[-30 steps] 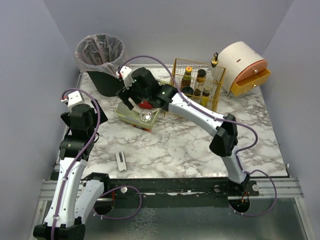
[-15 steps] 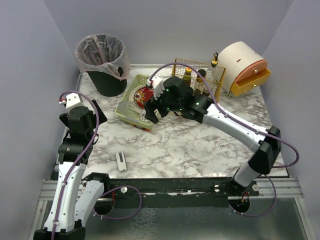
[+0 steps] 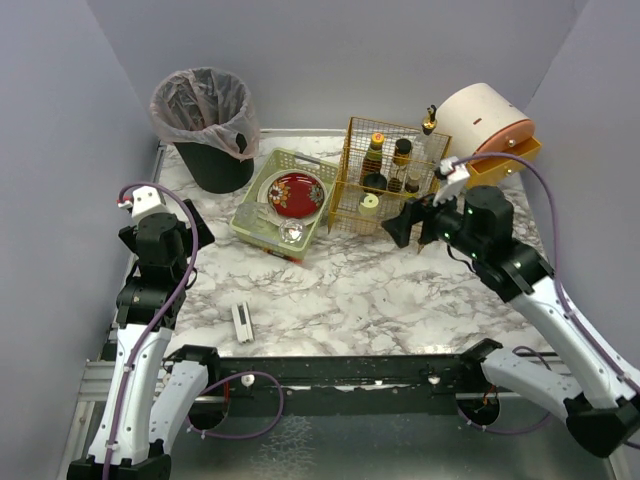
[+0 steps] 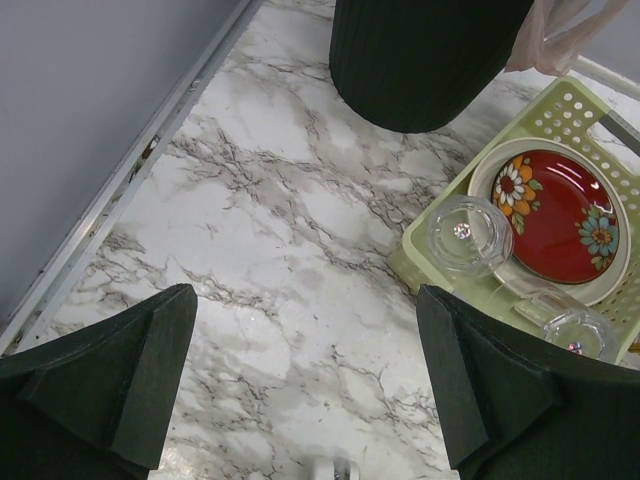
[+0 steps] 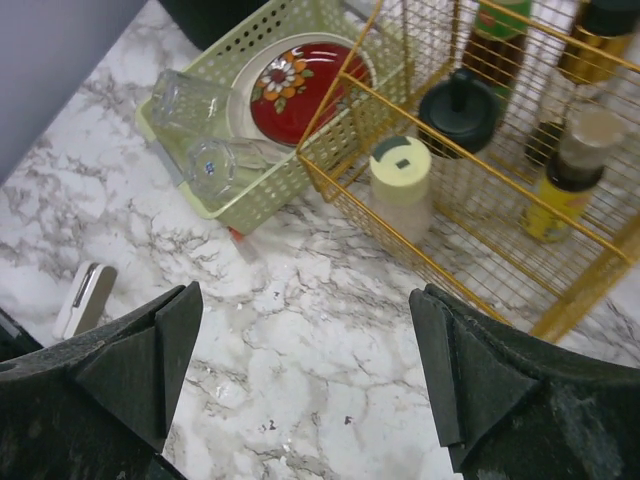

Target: Clear the kitchen counter

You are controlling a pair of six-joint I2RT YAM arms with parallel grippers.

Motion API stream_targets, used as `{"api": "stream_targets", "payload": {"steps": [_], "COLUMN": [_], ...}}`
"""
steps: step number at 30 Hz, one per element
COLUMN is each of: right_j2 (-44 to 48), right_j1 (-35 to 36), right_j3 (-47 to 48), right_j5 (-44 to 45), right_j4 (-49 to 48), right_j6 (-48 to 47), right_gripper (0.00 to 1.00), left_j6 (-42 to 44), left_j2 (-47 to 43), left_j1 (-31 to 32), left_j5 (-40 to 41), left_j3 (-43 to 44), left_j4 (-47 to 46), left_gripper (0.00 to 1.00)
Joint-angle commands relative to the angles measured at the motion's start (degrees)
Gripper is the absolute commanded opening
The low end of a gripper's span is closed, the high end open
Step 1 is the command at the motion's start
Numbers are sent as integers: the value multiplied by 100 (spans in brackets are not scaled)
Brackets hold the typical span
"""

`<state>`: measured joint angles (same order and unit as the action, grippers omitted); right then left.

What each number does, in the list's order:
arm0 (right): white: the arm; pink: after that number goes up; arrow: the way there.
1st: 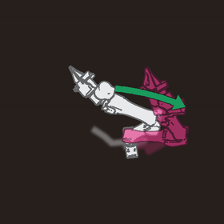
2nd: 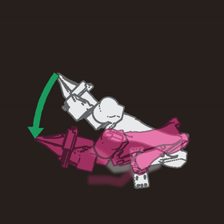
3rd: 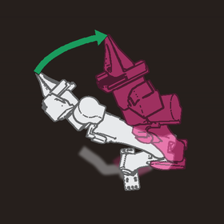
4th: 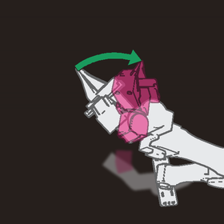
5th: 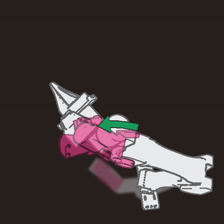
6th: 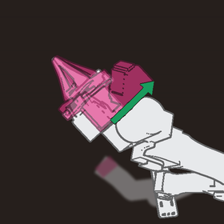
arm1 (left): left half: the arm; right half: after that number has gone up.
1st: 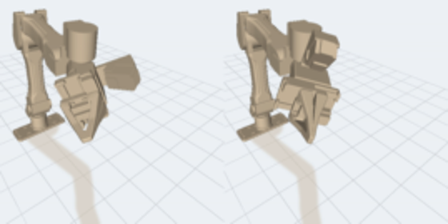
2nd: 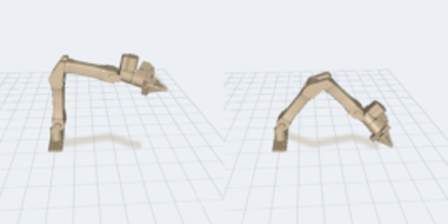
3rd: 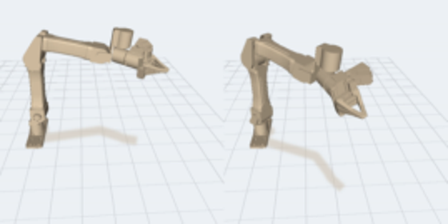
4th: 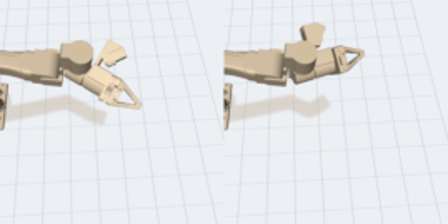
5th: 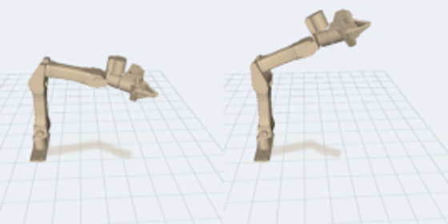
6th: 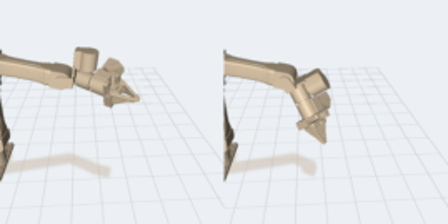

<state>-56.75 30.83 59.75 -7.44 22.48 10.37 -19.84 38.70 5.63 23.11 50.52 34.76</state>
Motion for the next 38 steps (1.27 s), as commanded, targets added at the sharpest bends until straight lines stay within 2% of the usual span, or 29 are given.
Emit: {"api": "stream_targets", "payload": {"steps": [1,11,29,38], "right_j2": [807,2121,2073,2031], "right_j1": [-258,-385,-373,-379], "right_j3": [-591,-1469,-1669,-1809], "right_j5": [951,3445,3794,3618], "right_j4": [345,854,405,58], "right_j6": [460,1181,964,789], "right_gripper": [92,93,94,94], "left_j6": [89,111,211,205], "left_j2": [-58,-42,-58,-121], "left_j1": [-14,-18,-18,-19], "left_j5": [-183,-237,-456,-411], "left_j3": [-58,-60,-77,-106], "left_j4": [-119,-119,-172,-198], "left_gripper": [99,99,99,99]}}
